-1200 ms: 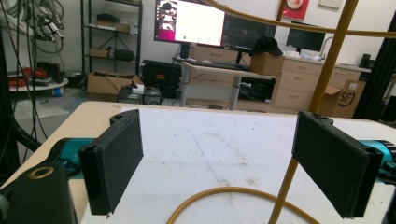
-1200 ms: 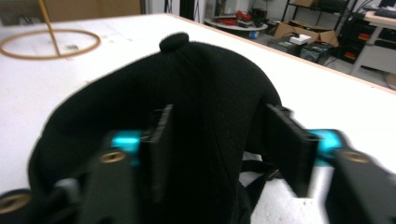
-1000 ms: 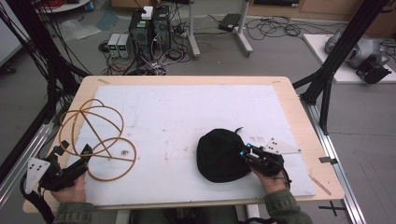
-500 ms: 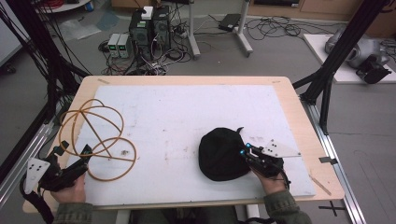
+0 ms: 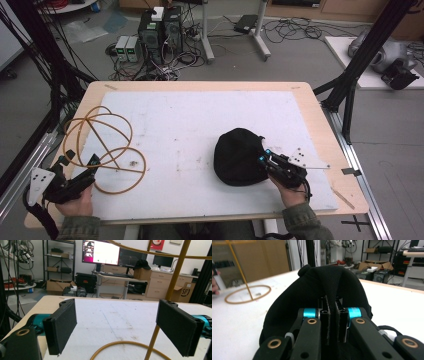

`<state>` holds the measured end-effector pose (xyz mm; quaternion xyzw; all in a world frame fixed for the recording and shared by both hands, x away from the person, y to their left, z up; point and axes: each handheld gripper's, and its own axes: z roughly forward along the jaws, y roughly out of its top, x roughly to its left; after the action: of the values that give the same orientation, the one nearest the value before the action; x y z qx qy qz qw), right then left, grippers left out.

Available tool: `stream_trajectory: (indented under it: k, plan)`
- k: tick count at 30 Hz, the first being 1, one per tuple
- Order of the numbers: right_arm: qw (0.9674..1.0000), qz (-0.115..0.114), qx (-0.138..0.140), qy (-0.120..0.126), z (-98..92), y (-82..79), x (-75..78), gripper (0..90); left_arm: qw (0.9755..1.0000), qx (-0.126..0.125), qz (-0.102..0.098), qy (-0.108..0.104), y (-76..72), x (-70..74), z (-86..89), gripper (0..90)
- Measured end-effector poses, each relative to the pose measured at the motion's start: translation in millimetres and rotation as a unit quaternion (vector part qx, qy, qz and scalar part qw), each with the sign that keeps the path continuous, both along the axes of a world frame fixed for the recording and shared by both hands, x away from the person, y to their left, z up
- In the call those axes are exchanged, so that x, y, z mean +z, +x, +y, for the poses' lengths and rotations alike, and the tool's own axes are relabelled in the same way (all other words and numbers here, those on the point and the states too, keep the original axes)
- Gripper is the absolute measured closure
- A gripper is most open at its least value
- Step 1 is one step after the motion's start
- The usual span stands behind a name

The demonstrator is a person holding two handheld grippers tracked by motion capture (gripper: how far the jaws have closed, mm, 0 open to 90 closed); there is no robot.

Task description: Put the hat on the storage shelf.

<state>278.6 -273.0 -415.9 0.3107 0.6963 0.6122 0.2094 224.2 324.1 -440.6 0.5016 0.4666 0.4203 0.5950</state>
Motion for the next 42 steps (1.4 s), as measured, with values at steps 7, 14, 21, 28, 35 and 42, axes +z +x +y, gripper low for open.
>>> stream_trajectory:
  k: [7,14,21,28,35,42]
  plan:
    - [0.9989,-0.023,-0.003,0.041,-0.8,3.4,9.7,86.2,1.0,0.001,0.001,0.0,0.3,-0.1,-0.1,17.1]
    - [0.9942,-0.051,0.001,0.095,0.4,4.9,19.5,86.3,1.0,0.003,-0.003,0.001,-1.1,0.8,0.2,17.5]
    - [0.9866,-0.073,0.011,0.146,2.7,9.5,33.1,86.3,1.0,0.001,-0.002,0.0,-0.2,0.8,-0.6,17.4]
    - [0.9787,-0.093,0.019,0.182,12.7,17.0,43.8,86.2,1.0,0.001,-0.005,-0.002,1.1,1.2,-1.9,17.4]
    - [0.9757,-0.101,0.031,0.192,25.9,22.1,56.9,86.2,1.0,0.0,-0.007,0.001,2.9,1.2,-2.5,17.4]
    - [0.971,-0.112,0.05,0.205,42.2,27.6,75.9,86.2,1.0,-0.004,-0.007,0.0,4.3,1.4,-3.2,17.4]
